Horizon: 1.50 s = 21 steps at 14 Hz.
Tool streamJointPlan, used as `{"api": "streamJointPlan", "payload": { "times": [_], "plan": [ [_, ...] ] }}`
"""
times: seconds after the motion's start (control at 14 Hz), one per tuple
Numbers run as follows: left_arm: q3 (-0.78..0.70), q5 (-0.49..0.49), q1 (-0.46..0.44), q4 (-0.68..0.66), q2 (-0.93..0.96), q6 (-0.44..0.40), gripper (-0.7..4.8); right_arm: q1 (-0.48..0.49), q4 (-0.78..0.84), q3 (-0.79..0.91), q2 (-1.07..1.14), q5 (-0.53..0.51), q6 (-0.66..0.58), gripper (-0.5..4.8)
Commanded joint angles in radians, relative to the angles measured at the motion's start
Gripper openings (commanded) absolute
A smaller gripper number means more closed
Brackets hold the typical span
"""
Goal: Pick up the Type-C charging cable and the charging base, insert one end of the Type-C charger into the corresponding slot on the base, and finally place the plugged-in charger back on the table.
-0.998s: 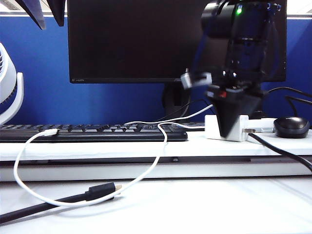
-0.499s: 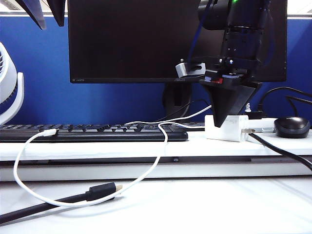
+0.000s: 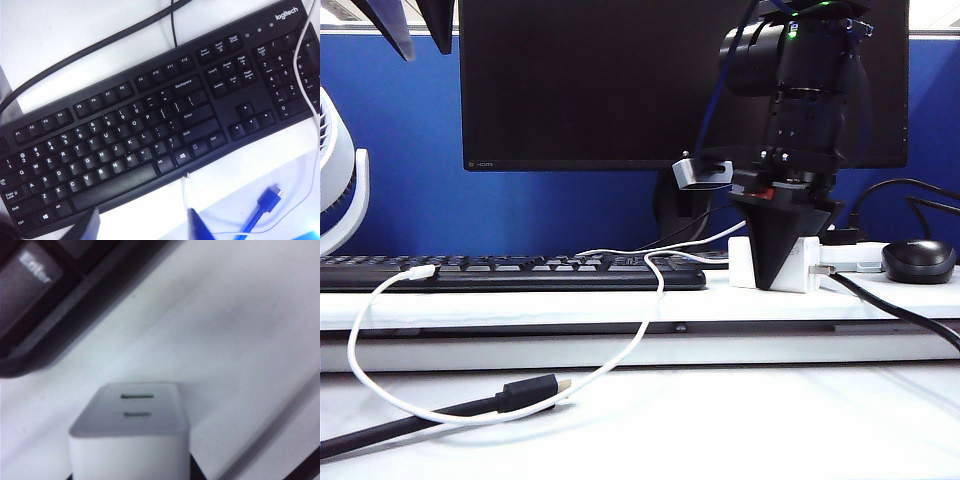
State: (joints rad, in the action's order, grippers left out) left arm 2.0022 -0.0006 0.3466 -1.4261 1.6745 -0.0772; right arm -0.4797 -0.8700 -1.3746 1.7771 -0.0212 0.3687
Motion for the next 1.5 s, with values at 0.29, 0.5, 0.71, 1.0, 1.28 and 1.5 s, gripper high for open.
{"api": "streamJointPlan", "payload": {
  "times": [0.29, 0.5, 0.71, 1.0, 1.28, 1.5],
  "plan": [
    [-0.004, 0.005, 0.0, -0.009, -0.005, 0.008, 2.37, -0.001, -0.032, -0.062, -0.033, -0.008, -0.002, -0.01],
    [-0.035, 0.005, 0.001, -0.013, -0.005, 0.025, 2.37, -0.001, -0.028, -0.127, -0.121, -0.008, -0.002, -0.01],
    [-0.154, 0.098, 0.001, -0.015, -0.005, 0.026, 2.37, -0.001, -0.016, -0.202, -0.2, -0.007, -0.002, -0.01],
    [-0.333, 0.099, 0.002, -0.015, -0.005, 0.026, 2.37, 0.004, -0.017, -0.267, -0.223, -0.008, -0.002, -0.01],
    [-0.499, 0.152, 0.002, 0.023, -0.004, -0.002, 2.37, 0.004, -0.008, -0.283, -0.227, -0.042, -0.012, -0.01],
    [-0.589, 0.163, 0.002, 0.131, -0.004, -0.001, 2.37, 0.004, -0.01, -0.283, -0.227, -0.082, -0.033, -0.01]
  ]
}}
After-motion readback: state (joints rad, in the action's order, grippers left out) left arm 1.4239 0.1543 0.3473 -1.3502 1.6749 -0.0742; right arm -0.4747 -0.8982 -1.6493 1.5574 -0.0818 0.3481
